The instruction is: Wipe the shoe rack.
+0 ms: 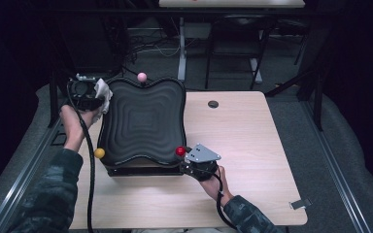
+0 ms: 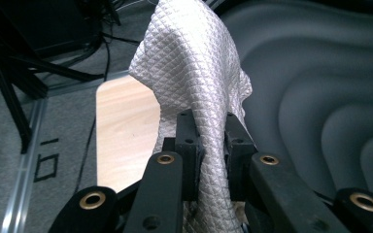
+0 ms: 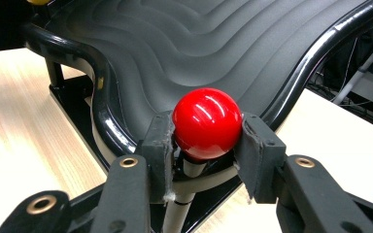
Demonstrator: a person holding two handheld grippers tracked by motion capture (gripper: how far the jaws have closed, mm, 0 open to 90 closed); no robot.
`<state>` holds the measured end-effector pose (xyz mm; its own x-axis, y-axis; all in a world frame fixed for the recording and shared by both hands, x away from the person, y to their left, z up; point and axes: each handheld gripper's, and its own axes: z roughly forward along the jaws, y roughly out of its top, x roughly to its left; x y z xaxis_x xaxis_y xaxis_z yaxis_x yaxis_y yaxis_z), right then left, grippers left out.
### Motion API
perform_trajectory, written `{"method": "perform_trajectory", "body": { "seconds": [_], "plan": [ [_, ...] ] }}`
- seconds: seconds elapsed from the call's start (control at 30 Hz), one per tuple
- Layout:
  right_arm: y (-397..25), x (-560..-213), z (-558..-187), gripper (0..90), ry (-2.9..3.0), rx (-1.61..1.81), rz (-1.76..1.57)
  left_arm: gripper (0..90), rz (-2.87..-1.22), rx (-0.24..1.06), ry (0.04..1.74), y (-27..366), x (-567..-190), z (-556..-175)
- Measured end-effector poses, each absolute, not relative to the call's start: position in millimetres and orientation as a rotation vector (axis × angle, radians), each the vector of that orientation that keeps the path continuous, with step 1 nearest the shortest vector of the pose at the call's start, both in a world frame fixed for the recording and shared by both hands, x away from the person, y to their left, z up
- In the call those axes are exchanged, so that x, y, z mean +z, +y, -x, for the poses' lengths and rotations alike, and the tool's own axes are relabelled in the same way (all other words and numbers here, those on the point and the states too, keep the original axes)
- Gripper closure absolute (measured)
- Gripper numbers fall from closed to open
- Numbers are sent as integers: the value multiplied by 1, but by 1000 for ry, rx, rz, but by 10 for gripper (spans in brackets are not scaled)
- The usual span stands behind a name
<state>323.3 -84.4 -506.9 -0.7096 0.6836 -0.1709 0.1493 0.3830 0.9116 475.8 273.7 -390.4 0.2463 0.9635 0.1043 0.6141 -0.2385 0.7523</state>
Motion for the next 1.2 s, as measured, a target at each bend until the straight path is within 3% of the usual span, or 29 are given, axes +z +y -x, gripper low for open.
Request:
{"method": "perform_trajectory", "body": {
  "seconds": [0.7,1.2],
  "plan": [
    [-83,-507,-323,602,2111,1309,-704,807,-1953,800,1493,253,-366,-526],
    [-84,-507,-322,603,2120,1297,-706,807,-2027,812,1396,220,-359,-537]
  ]
}}
